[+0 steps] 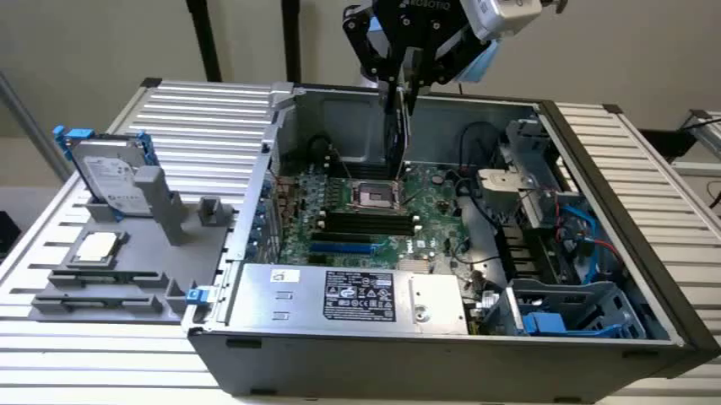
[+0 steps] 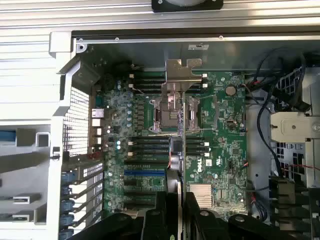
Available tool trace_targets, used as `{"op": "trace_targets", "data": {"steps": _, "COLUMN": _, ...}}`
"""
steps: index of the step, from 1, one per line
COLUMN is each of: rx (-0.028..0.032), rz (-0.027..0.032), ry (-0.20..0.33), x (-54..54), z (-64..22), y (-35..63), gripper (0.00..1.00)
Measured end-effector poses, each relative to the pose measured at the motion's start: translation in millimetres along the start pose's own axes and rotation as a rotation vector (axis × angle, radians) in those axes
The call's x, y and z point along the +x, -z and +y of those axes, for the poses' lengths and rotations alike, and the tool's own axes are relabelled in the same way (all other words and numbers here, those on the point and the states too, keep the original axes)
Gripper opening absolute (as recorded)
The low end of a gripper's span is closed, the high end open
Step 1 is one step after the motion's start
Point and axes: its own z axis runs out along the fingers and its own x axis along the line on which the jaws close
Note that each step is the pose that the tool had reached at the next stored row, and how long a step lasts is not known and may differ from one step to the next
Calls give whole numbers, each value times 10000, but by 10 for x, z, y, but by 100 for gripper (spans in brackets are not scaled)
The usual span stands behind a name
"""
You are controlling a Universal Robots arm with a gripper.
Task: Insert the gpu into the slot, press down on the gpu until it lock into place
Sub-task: 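Insert the gpu into the slot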
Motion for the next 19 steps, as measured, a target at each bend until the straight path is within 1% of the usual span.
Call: {"op": "trace_targets", "data": {"steps": 19, "rx": 0, "rz": 0, "ry": 0, "x": 0, "z": 0, "y": 0, "gripper": 26}}
